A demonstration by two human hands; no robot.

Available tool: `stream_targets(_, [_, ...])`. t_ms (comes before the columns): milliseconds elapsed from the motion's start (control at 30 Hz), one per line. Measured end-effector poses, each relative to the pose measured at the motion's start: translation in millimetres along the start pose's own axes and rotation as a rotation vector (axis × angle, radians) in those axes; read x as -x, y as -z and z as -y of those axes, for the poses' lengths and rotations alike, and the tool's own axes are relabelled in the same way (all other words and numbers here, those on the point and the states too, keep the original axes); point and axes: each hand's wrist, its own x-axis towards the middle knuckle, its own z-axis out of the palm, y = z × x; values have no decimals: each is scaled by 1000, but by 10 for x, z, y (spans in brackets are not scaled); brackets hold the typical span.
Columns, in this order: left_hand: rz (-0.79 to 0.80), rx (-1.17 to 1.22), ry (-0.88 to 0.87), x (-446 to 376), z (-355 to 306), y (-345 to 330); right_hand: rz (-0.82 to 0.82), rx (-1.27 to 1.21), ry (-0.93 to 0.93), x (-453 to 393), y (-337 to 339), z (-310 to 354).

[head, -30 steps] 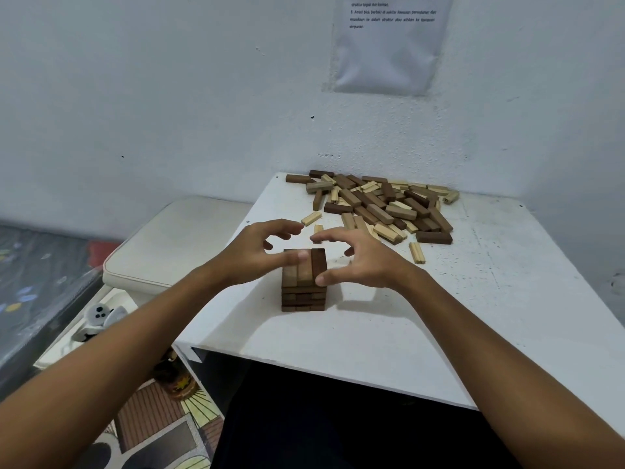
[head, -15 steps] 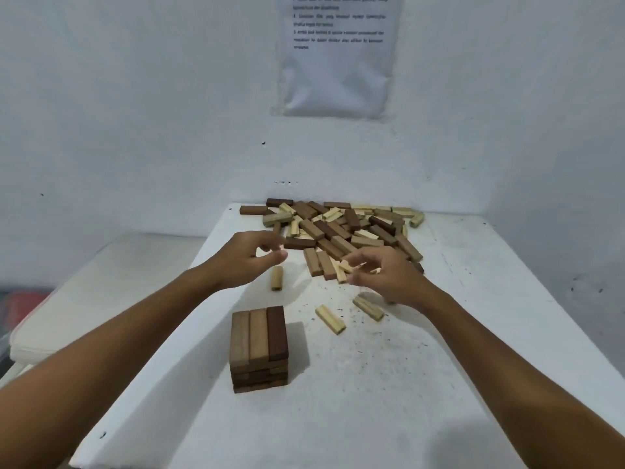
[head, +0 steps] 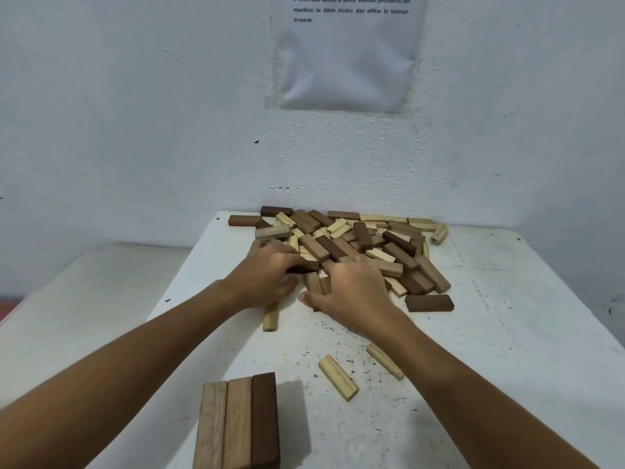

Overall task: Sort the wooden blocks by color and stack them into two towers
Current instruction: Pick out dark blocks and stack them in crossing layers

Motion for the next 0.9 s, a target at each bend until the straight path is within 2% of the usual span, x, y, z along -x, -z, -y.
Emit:
stream_targets(200, [13, -65, 86, -77, 50, -29, -3, -76, -54, -45, -13, 134])
stream_targets(333, [21, 4, 131, -42, 46, 45, -43, -192, -55, -51, -85, 144])
stream_targets(467, [-42, 80, 138, 33, 7, 210, -138, -282, -45, -4, -37, 152])
stream_targets(567, [-75, 128, 174, 99, -49, 372, -171, -441, -5, 51, 64, 151])
stream_targets(667, [-112, 168, 196, 182, -184, 544, -138, -613, 23, 168, 174, 128])
stream_targets(900, [-145, 324, 226, 375, -848, 963, -153, -784, 47, 746, 489, -20])
